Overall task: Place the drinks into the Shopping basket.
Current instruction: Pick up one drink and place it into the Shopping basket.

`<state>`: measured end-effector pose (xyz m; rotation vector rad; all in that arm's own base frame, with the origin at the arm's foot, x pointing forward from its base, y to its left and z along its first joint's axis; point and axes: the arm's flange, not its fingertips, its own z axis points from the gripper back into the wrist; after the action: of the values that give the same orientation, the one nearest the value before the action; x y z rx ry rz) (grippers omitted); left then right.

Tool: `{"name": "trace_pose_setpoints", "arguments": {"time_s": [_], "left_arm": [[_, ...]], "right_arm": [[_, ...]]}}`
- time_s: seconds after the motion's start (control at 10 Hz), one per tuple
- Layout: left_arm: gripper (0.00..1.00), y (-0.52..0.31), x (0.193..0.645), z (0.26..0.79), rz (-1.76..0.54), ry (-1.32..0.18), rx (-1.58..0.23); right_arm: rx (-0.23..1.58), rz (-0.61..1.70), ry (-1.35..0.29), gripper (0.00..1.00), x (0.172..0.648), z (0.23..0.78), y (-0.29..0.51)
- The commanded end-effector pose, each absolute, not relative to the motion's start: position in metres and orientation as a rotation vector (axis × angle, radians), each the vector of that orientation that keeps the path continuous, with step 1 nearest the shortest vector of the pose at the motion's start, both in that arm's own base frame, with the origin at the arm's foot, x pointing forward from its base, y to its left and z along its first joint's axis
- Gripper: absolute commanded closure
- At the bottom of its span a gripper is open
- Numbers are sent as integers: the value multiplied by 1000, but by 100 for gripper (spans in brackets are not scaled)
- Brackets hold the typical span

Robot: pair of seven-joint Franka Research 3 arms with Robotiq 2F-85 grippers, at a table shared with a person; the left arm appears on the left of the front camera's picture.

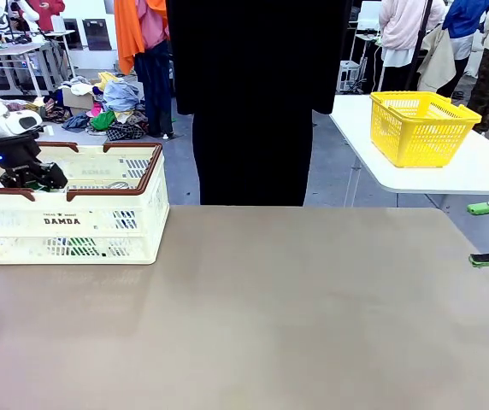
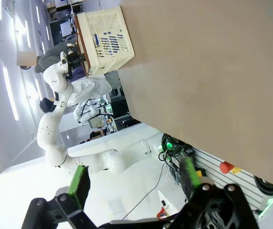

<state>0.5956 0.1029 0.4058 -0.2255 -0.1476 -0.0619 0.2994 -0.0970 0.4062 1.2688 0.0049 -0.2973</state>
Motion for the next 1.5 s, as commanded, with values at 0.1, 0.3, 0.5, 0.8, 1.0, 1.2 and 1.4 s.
{"name": "trace_pose_setpoints", "arguments": {"time_s": [0.1,0.3,0.5,0.8,1.0,1.2,1.4], "left_arm": [[0,99,594,409,-46,-164,-206],[0,100,594,409,-41,-163,-199],[0,99,594,410,-44,-166,-191],[0,94,592,426,-66,-189,-190],[0,88,591,479,-69,-207,-221],[0,81,596,557,-91,-178,-414],[0,93,594,606,5,-135,-665]], "right_arm": [[1288,-316,3,0,302,412,-96],[1288,-316,3,0,302,412,-96],[1288,-316,3,0,302,412,-96],[1288,-316,3,0,302,412,-96],[1288,-316,3,0,302,412,-96],[1288,-316,3,0,302,412,-96],[1288,-316,3,0,302,412,-96]]}}
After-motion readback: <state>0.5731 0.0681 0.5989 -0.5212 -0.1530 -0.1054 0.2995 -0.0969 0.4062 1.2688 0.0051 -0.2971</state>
